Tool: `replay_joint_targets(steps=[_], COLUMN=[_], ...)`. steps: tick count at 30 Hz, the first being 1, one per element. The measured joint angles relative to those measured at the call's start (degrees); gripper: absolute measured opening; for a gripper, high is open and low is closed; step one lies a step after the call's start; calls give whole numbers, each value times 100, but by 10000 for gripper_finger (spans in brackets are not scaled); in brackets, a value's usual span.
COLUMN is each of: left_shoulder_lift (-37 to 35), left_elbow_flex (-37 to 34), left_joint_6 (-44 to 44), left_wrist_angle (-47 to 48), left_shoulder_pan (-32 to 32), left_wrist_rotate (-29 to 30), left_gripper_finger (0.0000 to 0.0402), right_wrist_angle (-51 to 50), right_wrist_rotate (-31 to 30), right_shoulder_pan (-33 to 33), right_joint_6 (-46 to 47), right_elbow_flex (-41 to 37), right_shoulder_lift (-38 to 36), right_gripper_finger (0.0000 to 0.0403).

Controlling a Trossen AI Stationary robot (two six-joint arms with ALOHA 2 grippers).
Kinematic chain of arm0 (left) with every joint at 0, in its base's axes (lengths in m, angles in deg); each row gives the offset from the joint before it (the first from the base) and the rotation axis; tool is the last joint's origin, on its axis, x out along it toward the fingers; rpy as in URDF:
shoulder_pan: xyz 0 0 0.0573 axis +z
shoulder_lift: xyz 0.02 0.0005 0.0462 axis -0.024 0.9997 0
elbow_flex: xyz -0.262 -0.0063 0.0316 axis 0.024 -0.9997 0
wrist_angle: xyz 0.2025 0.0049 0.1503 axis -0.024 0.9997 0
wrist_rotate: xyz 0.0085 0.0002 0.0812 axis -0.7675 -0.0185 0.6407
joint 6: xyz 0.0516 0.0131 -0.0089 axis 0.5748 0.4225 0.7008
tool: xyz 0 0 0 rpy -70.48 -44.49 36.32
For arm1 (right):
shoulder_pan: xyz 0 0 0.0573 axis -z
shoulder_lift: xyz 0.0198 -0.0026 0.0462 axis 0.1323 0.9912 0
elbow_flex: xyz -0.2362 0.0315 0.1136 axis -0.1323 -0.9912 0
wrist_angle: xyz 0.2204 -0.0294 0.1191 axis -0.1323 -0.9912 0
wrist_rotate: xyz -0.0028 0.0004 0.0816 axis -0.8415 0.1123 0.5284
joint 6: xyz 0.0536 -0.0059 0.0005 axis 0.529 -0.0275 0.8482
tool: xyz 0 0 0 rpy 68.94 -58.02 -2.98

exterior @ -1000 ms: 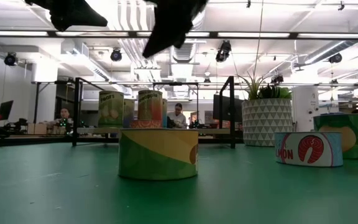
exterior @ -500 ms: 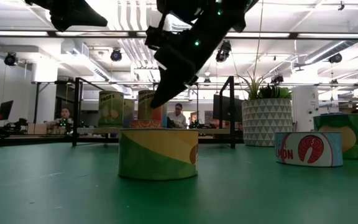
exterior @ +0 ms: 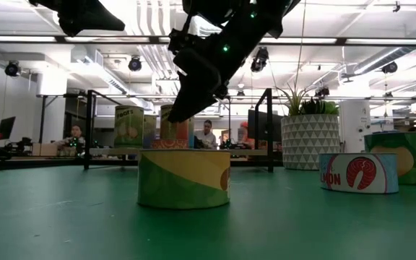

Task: Pick and place cans onto a shelf
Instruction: Put the canned orange tuna on the shelf

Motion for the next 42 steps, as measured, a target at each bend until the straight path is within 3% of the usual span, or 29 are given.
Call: replay_joint_targets(steps=[6,12,42], left_shoulder_lift=[0,-2,199], left_elbow_flex=[0,0,-9], left_joint_6=[0,0,136], left_wrist_angle=[2,14,18], left_shoulder_pan=[0,0,-2], left_wrist_rotate=[0,0,4], left_gripper_finger=[0,0,0], right_wrist_angle=[3,239,259], right_wrist_rotate=[-4,-70,7], right_shoulder_pan=[81,127,180], right_joint_6=[68,44,-62], right_elbow_flex=[-22,-24,-32], right_shoulder_lift=[102,455,363], right_gripper_finger=[304,356,343])
